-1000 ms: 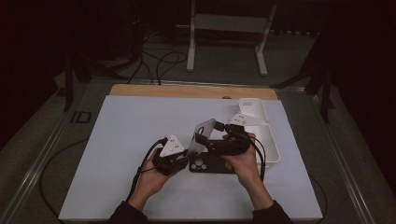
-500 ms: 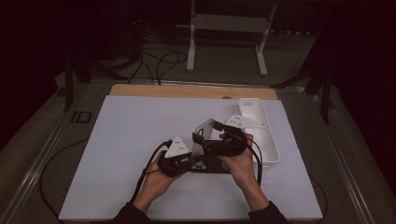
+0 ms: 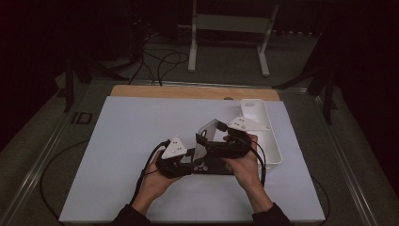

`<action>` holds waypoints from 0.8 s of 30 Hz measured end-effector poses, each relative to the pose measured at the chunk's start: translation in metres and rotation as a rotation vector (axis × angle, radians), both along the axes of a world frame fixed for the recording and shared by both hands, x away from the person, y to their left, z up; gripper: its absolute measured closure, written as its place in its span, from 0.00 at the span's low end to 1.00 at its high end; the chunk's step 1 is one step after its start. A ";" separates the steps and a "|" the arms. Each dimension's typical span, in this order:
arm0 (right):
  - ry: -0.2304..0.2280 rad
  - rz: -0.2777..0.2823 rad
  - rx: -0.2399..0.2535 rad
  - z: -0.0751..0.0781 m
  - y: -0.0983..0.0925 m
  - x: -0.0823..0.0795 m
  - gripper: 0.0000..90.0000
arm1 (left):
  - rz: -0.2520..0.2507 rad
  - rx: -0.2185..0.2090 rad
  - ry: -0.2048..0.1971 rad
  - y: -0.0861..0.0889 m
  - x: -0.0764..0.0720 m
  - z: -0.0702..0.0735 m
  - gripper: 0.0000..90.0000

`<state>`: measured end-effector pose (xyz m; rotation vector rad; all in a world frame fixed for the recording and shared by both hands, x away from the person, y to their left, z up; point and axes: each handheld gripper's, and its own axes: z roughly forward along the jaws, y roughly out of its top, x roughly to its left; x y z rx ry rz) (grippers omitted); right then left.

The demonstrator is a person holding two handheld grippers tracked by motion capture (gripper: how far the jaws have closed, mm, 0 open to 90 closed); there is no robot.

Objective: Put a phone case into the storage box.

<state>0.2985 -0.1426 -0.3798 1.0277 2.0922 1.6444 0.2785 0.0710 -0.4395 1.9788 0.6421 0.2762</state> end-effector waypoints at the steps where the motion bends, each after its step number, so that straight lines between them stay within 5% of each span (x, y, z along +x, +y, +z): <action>1: 0.000 0.000 0.000 0.000 0.000 0.000 0.19 | 0.000 0.000 0.000 0.000 0.000 0.000 0.59; 9: -0.004 -0.021 -0.007 0.001 -0.009 0.001 0.19 | 0.110 -0.003 -0.039 0.025 -0.006 0.008 0.29; 12: -0.008 -0.025 -0.018 0.001 -0.011 0.002 0.19 | 0.190 -0.001 -0.067 0.042 -0.009 0.011 0.17; 24: -0.012 -0.037 -0.038 0.002 -0.015 0.005 0.19 | 0.348 0.012 -0.107 0.095 -0.014 0.008 0.00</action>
